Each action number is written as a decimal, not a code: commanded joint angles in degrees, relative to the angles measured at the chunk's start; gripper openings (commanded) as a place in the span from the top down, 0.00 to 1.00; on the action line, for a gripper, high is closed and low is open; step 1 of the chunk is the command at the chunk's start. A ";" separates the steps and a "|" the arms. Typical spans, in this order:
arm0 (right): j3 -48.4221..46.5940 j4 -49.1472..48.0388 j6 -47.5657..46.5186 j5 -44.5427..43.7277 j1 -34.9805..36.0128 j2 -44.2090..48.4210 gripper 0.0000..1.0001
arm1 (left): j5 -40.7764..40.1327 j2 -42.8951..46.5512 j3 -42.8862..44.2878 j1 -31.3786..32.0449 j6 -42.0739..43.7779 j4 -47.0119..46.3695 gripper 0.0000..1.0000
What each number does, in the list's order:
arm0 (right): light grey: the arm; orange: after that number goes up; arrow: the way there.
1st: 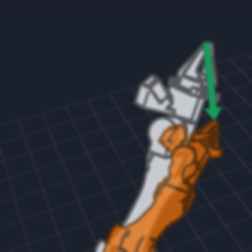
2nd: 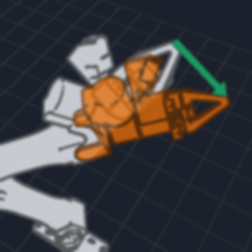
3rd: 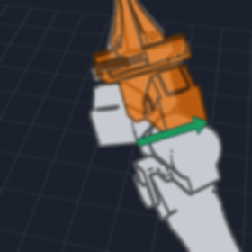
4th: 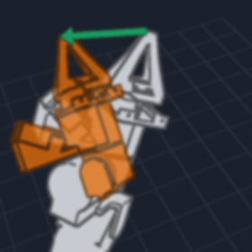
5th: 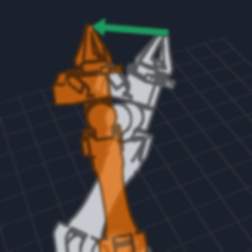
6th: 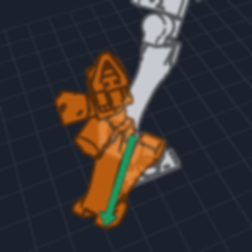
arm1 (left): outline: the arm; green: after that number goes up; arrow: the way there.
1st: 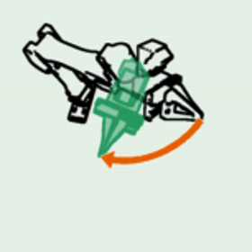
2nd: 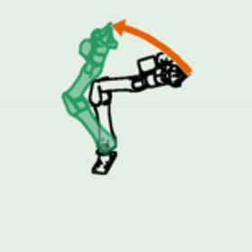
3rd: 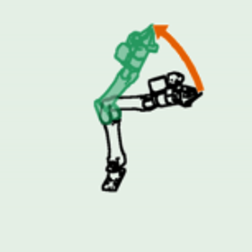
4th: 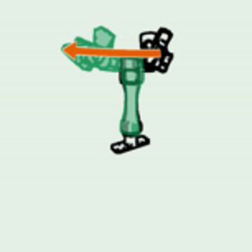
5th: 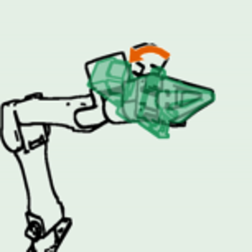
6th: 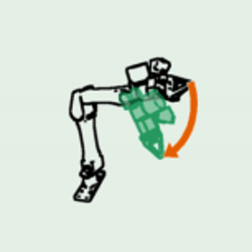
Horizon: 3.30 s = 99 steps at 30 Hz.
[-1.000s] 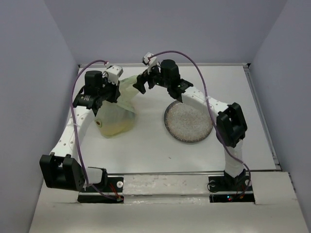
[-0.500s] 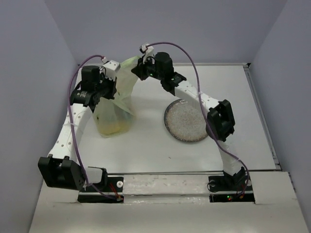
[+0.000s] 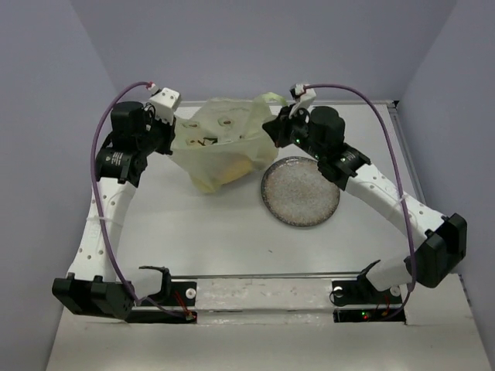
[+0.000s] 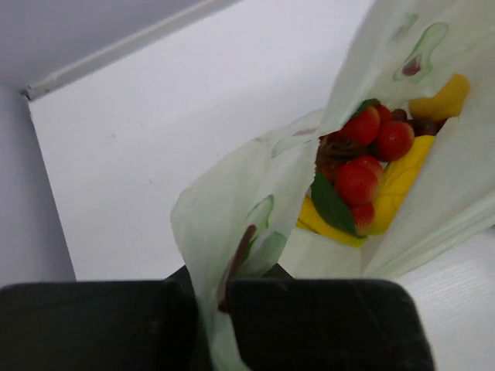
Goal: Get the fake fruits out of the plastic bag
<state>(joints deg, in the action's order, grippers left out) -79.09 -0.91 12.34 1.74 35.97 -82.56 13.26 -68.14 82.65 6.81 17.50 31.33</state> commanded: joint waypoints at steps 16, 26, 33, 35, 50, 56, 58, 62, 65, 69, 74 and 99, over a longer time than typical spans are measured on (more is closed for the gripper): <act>16.88 9.70 12.28 9.77 1.12 -4.35 0.99 | -12.64 10.22 -19.38 -3.18 12.56 3.22 1.00; 6.22 9.70 10.60 13.29 3.59 -13.67 0.99 | 0.77 10.04 -18.13 -15.95 16.60 1.52 1.00; 21.57 17.59 9.81 9.34 4.19 -6.66 0.99 | 2.84 11.97 -33.92 -15.51 22.74 7.87 1.00; 25.02 18.57 9.02 8.99 4.20 -2.63 0.99 | 1.25 13.03 -36.94 -15.34 23.81 5.51 1.00; 2.90 30.08 -9.35 14.35 4.20 9.17 0.04 | 7.84 21.28 -26.76 -15.60 30.40 10.68 0.01; -5.98 29.30 -9.09 19.26 4.20 8.57 0.09 | 13.34 30.08 -20.00 -15.42 28.74 11.11 0.01; -7.21 26.42 -8.48 21.80 5.34 7.07 0.18 | 16.09 27.63 -16.76 -15.33 27.51 10.95 0.01; -10.37 19.55 -6.80 23.75 11.38 1.03 0.39 | 18.91 18.67 -9.10 -15.42 27.15 11.56 0.01; -12.31 16.47 -7.94 23.66 14.65 -4.08 0.52 | 17.78 13.75 -8.12 -14.55 31.18 10.51 0.01; -15.30 16.11 -3.91 28.65 17.20 -14.79 0.74 | 12.33 9.78 -13.47 -12.53 35.58 9.54 0.01; -14.77 15.85 -5.84 24.73 21.60 -20.33 0.75 | 13.64 9.60 -16.37 -10.59 37.79 9.72 0.01; -28.04 15.58 5.33 -23.01 20.91 -39.60 0.81 | 9.22 14.61 -23.07 -3.20 23.70 5.04 0.72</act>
<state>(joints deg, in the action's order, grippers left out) -103.83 17.30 16.75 -11.20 58.04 -122.39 14.76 -54.33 59.55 3.29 37.19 32.27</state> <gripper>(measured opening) 0.190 0.049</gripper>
